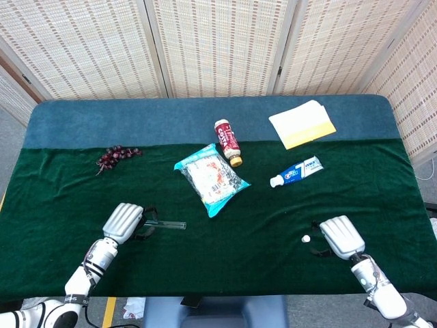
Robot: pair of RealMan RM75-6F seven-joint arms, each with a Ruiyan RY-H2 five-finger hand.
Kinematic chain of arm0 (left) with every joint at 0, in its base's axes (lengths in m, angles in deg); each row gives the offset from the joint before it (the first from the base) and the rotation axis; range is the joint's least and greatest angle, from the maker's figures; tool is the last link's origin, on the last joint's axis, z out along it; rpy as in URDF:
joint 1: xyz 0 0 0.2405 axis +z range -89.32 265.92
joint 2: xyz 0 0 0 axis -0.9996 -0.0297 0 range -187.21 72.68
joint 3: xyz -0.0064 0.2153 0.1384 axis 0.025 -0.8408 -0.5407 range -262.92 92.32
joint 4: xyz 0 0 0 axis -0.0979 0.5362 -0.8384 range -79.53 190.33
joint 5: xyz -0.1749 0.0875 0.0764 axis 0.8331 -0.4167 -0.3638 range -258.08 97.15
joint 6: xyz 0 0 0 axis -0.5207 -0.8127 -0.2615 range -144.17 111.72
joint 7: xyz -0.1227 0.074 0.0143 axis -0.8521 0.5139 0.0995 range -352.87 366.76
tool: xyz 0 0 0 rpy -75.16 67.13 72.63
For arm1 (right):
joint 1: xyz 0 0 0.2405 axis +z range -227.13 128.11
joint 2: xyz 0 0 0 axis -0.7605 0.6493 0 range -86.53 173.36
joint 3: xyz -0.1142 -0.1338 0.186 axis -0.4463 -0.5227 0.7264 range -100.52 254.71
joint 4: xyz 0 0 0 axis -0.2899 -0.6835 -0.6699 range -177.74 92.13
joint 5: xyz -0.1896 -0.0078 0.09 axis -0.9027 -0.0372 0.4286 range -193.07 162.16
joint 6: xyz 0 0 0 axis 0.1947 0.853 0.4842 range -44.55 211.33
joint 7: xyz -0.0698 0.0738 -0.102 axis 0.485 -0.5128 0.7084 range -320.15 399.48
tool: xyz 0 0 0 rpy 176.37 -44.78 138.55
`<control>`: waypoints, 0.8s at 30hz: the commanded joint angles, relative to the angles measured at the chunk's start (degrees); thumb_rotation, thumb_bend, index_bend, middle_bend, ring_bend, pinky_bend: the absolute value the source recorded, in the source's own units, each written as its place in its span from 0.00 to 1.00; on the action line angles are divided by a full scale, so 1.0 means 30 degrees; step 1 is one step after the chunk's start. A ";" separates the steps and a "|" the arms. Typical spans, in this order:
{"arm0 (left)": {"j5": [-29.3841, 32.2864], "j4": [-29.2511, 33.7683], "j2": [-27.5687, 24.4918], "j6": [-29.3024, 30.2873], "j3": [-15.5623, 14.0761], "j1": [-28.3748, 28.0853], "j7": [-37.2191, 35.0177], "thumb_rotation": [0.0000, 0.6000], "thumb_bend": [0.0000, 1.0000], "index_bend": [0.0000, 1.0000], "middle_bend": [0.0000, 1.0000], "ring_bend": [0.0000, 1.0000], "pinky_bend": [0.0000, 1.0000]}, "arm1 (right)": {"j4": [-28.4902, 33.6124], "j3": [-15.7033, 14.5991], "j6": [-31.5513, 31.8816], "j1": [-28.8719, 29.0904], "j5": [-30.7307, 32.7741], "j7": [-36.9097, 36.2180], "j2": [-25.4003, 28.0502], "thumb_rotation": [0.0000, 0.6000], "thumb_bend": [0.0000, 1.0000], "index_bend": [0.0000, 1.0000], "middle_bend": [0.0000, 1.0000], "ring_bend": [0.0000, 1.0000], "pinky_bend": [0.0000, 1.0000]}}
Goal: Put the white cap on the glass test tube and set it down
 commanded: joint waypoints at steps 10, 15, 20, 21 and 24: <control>0.0240 0.0034 -0.0179 -0.0068 -0.0034 0.0115 -0.0092 1.00 0.52 0.70 1.00 1.00 1.00 | -0.1066 -0.0303 -0.0009 0.0585 -0.1210 0.0865 -0.0197 0.88 0.25 0.51 0.90 1.00 1.00; 0.0283 0.0078 -0.0121 -0.0129 -0.0036 0.0105 -0.0127 1.00 0.52 0.70 1.00 1.00 1.00 | -0.1247 -0.0391 -0.0308 0.0847 -0.1399 0.1514 -0.0276 0.94 0.27 0.48 0.90 1.00 1.00; 0.0326 0.0090 -0.0203 -0.0114 -0.0038 0.0140 -0.0121 1.00 0.52 0.70 1.00 1.00 1.00 | -0.1223 -0.0330 -0.0331 0.0918 -0.1288 0.1719 -0.0457 0.93 0.29 0.44 0.90 1.00 1.00; 0.0336 0.0091 -0.0220 -0.0116 -0.0039 0.0145 -0.0125 1.00 0.52 0.70 1.00 1.00 1.00 | -0.1207 -0.0327 -0.0348 0.0923 -0.1252 0.1695 -0.0498 0.93 0.29 0.43 0.90 1.00 1.00; 0.0350 0.0087 -0.0245 -0.0152 -0.0059 0.0147 -0.0114 1.00 0.52 0.70 1.00 1.00 1.00 | -0.1241 -0.0334 -0.0459 0.0980 -0.1178 0.1568 -0.0662 0.93 0.32 0.43 0.90 1.00 1.00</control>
